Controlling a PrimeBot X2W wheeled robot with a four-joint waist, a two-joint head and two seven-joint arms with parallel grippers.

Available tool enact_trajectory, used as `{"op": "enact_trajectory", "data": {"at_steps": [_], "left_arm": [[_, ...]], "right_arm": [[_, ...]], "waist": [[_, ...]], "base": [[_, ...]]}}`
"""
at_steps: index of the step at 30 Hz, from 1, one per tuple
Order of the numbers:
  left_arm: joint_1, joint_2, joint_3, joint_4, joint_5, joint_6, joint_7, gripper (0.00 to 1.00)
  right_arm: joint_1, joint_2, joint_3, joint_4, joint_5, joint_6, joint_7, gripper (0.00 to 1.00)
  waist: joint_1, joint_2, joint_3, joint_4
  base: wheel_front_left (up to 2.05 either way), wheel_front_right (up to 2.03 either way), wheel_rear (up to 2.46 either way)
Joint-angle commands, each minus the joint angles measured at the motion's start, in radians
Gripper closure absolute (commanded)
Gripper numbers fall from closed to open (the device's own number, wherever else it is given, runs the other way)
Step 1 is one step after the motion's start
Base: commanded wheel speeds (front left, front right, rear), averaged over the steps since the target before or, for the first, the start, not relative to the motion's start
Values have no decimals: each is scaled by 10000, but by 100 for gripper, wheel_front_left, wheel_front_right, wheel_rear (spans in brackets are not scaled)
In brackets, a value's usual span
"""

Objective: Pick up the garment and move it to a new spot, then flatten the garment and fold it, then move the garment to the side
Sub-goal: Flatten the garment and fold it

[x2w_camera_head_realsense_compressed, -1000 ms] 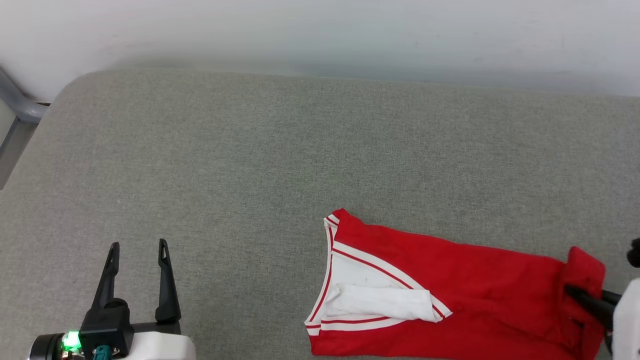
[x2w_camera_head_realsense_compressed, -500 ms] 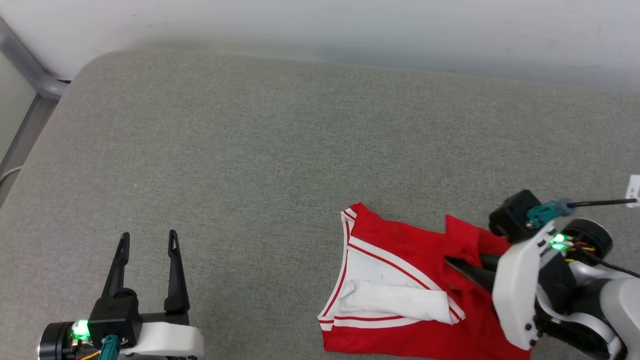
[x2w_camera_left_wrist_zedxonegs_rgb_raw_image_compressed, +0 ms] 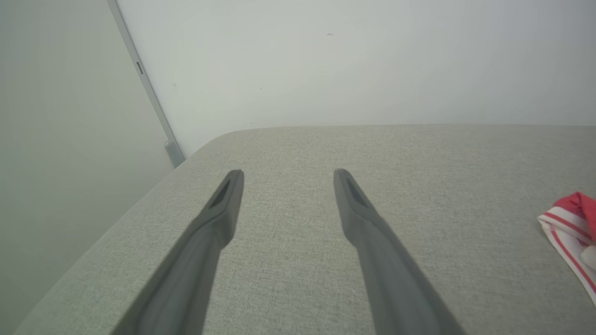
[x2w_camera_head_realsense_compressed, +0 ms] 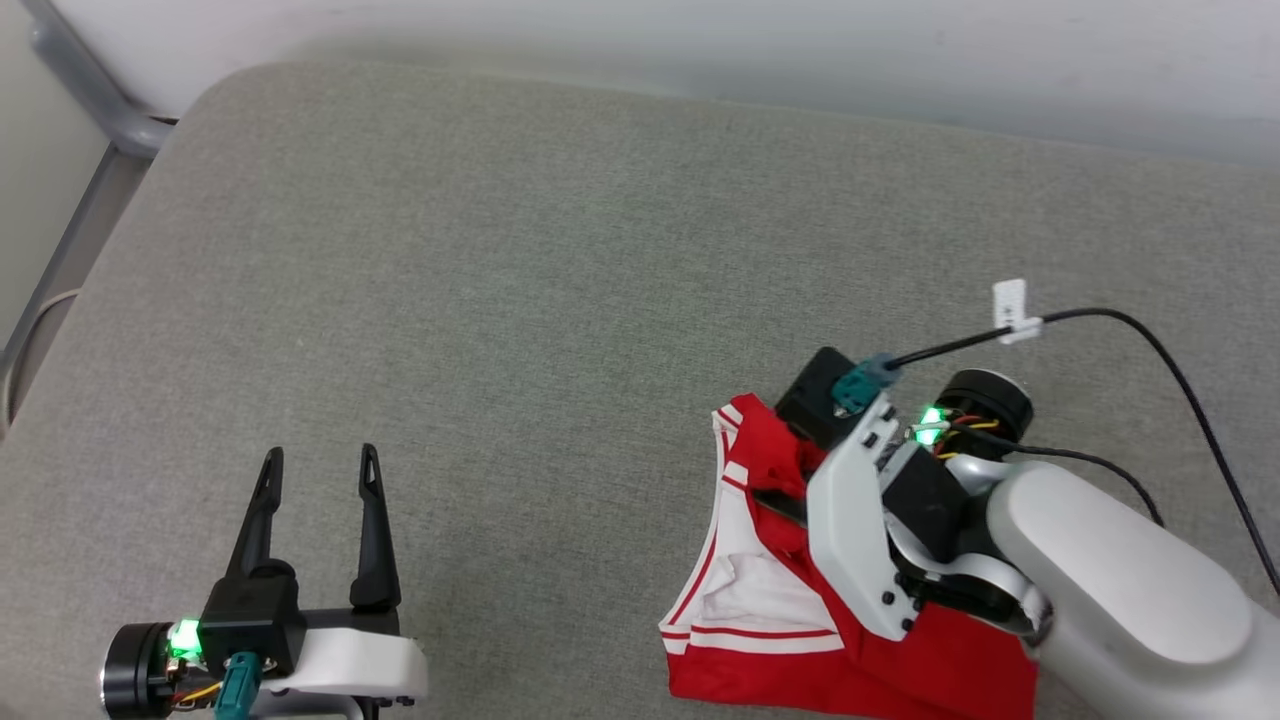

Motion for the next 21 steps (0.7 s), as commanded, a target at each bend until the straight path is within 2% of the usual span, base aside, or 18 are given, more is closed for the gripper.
{"op": "enact_trajectory", "data": {"at_steps": [1, 6, 11, 16, 17, 18, 21], "left_arm": [[-132, -51, -24, 22, -3, 8, -69, 0], [-231, -85, -105, 71, -34, 33, -69, 0], [-247, -107, -115, 85, -41, 76, -69, 0], [-122, -102, -43, 143, 15, 140, -69, 0], [-107, -78, -34, 160, 36, 135, -69, 0], [-93, -54, -13, 176, 51, 139, -69, 0], [10, -12, 28, 211, 66, 136, -69, 0]], "right_arm": [[-250, 81, 181, 298, 25, -9, -49, 100], [-689, 342, 1237, 1734, 176, -9, 89, 100], [-675, 289, 2249, 2904, 315, -10, 31, 100], [-760, 353, 2544, 3201, 773, -10, -599, 99], [-790, 366, 2480, 3099, 918, -10, -853, 13], [-780, 356, 2339, 2993, 1069, -13, -1086, 0], [-757, 120, 2066, 2497, 1391, -13, -1724, 0]], "waist": [[0, 0, 60, 86], [0, 0, 193, 279], [0, 0, 256, 346], [0, 0, 145, 211], [0, 0, 83, 173], [0, 0, 27, 126], [0, 0, -179, -67]], "base": [[0, 0, 0], [0, 0, 0], [0, 0, 0], [0, 0, 0], [0, 0, 0], [0, 0, 0], [0, 0, 0]]}}
